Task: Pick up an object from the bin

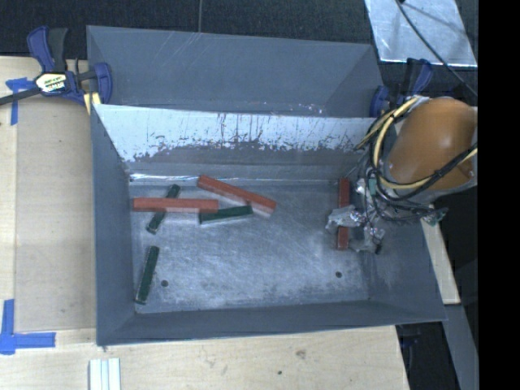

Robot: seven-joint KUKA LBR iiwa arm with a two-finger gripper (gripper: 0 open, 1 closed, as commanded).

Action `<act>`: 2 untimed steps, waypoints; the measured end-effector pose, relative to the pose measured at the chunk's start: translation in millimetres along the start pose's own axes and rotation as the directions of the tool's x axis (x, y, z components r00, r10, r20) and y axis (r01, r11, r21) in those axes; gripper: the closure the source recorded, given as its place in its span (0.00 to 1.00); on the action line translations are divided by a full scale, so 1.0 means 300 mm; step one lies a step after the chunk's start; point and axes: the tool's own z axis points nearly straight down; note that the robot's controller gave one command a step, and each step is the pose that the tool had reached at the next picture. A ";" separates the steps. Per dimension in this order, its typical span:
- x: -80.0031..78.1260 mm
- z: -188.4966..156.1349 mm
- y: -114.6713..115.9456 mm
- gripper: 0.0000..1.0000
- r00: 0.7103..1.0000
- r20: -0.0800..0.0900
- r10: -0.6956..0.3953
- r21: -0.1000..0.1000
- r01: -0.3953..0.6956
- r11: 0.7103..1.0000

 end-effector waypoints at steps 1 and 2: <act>0.014 -0.306 0.012 1.00 1.000 -0.003 -0.003 0.016 0.003 1.000; 0.006 -0.551 0.130 1.00 1.000 -0.003 -0.018 0.015 0.019 1.000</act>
Offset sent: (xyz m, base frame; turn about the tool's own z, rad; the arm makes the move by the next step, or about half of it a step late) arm -0.0082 -0.0013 0.0868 -0.0057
